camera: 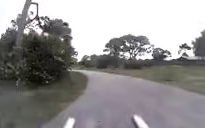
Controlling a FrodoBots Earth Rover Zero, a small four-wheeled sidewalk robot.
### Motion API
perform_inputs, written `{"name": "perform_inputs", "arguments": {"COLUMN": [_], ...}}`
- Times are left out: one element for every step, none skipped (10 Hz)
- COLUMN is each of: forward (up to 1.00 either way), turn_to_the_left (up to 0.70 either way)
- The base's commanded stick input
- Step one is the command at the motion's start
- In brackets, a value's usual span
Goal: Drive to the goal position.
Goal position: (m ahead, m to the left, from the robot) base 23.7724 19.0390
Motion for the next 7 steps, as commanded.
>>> {"name": "perform_inputs", "arguments": {"forward": [0.85, 0.85, 0.85, 0.85, 0.85, 0.85, 0.85], "turn_to_the_left": [0.0, 0.0, 0.0, 0.0, 0.0, 0.0, 0.0]}}
